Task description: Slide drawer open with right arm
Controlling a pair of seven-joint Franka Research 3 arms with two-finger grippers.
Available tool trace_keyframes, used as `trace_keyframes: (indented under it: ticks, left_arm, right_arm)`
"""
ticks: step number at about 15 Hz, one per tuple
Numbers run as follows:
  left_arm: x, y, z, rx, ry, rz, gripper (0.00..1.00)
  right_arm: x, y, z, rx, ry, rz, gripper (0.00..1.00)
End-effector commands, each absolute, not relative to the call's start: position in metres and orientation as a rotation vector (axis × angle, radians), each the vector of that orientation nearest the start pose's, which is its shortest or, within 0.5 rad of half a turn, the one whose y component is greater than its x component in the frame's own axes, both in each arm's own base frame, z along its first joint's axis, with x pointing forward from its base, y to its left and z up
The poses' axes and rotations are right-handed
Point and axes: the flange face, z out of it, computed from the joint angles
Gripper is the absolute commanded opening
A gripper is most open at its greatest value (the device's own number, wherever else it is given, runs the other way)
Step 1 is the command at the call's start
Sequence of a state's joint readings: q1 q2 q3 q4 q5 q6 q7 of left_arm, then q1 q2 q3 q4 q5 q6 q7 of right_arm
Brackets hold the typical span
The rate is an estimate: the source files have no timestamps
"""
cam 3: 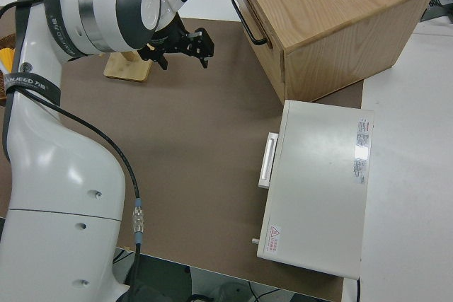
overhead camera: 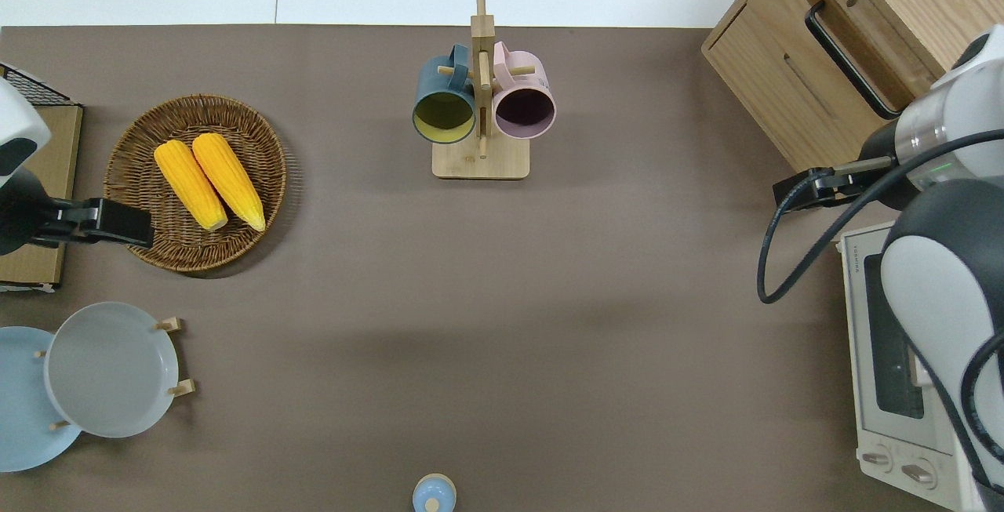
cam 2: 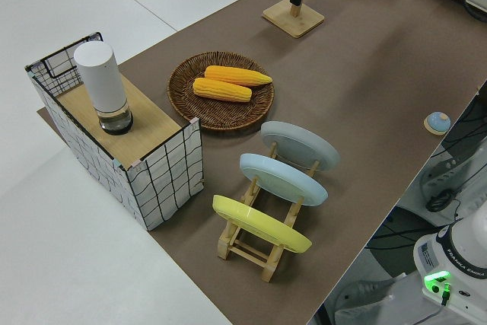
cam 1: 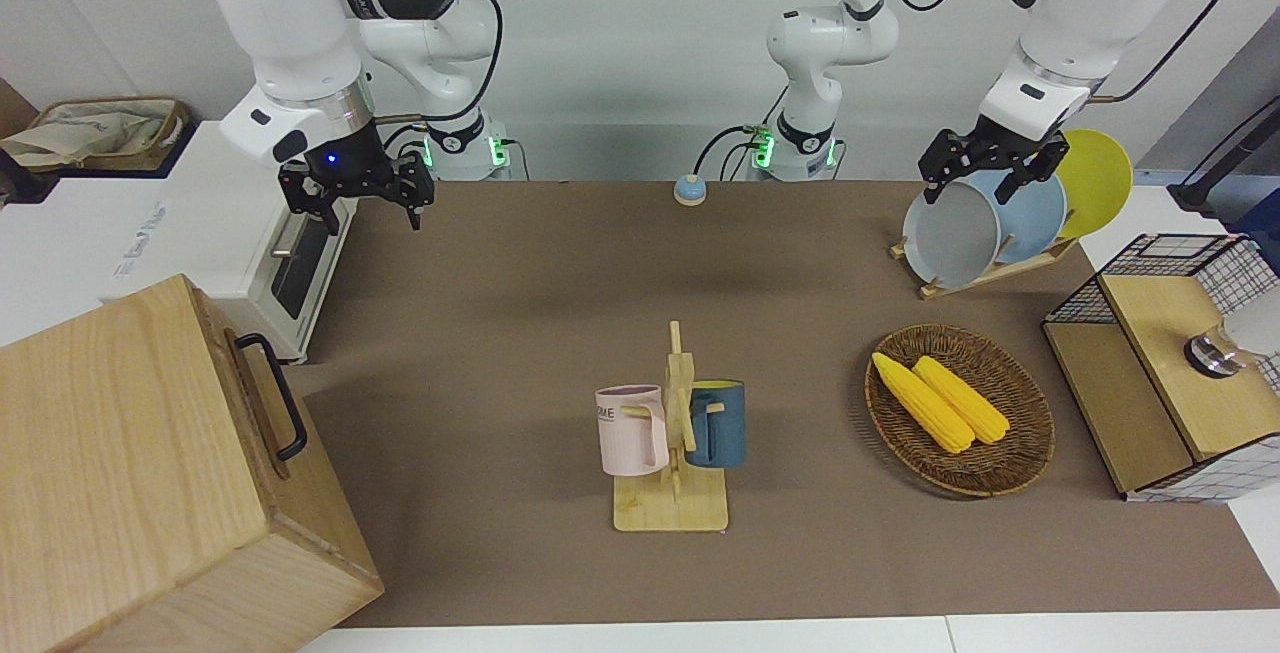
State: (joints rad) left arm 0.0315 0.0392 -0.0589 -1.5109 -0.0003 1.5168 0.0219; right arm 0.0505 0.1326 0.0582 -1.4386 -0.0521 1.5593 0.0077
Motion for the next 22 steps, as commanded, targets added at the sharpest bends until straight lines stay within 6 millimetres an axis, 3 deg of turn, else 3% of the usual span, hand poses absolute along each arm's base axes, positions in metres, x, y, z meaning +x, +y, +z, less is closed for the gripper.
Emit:
trace_keyframes:
  ticks: [1,9,15,22]
  left_arm:
    - [0.563,-0.013,0.629,-3.126,0.092,0.062,0.99]
    - [0.563,-0.013,0.63,-3.126,0.092,0.06,0.99]
    - [0.563,-0.013,0.629,-3.126,0.092,0.062,0.99]
    - [0.563,-0.013,0.629,-3.126,0.092,0.062,0.99]
  right_arm:
    - [0.591,0.055,0.615,-3.162,-0.13,0.005,0.992]
    - [0.592,0.042,0.616,-3.113,-0.084,0.006,0.992]
    - [0.592,0.05,0.614,-3.116,-0.11,0.014,0.987]
    - [0.591,0.043,0.612,-3.149,-0.105,0.035,0.987]
